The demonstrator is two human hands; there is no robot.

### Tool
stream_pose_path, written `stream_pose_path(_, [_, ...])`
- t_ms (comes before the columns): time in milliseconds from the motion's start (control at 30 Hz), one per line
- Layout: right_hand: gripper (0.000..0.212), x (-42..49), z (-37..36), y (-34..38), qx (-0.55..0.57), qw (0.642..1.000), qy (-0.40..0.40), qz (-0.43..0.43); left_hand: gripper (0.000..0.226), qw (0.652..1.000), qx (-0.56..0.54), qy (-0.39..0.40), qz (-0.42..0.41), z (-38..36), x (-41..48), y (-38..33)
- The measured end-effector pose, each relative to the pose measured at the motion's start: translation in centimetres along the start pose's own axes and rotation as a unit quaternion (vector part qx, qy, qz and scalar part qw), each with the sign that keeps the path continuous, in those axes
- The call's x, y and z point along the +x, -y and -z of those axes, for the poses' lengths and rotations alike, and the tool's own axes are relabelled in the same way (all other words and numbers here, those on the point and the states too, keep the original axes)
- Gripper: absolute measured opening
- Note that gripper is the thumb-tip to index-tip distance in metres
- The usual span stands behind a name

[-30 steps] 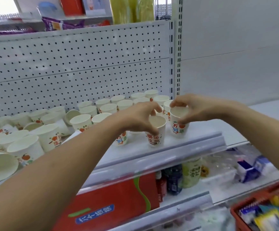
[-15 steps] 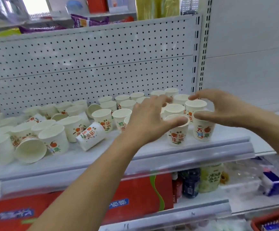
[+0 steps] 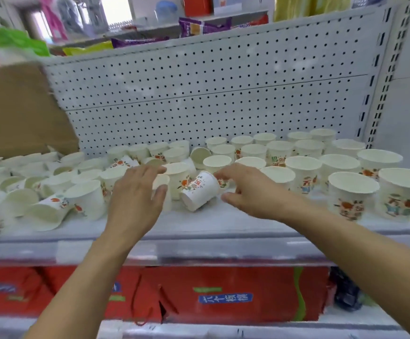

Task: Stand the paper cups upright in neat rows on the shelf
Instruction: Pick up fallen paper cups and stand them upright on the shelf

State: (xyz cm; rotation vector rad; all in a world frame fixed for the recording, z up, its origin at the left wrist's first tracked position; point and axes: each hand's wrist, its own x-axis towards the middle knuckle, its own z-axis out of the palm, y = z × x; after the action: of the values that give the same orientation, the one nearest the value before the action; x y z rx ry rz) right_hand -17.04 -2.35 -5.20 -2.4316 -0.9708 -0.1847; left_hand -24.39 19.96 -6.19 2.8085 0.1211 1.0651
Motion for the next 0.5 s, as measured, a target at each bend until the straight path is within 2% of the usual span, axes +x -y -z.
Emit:
stream_pose_path(100, [0.052, 2.4, -2.1, 0.8, 0.051, 0.995, 0.021, -0.080, 0.028, 0.998, 0.027, 0.048, 0.006, 0.8, 0.3, 2.7])
stream_pose_path(267, [0.024, 4.6, -4.1, 1.3, 0.054, 0.987, -0.022, -0.151, 0.021, 0.995, 0.025, 0.094, -0.017, 1.1, 1.2, 4.3])
stream_pose_path(400, [0.009, 4.0, -4.0, 2.0, 0.090, 0.986, -0.078, -0.118, 0.017, 0.995, -0.008, 0.087, -0.054, 1.2, 1.4, 4.2])
stream_pose_path(500, [0.010, 1.7, -2.2, 2.4, 0.020, 0.994, -0.099, -0.050, 0.014, 0.991, -0.052, 0.078, -0.094, 1.4, 0.9, 3.5])
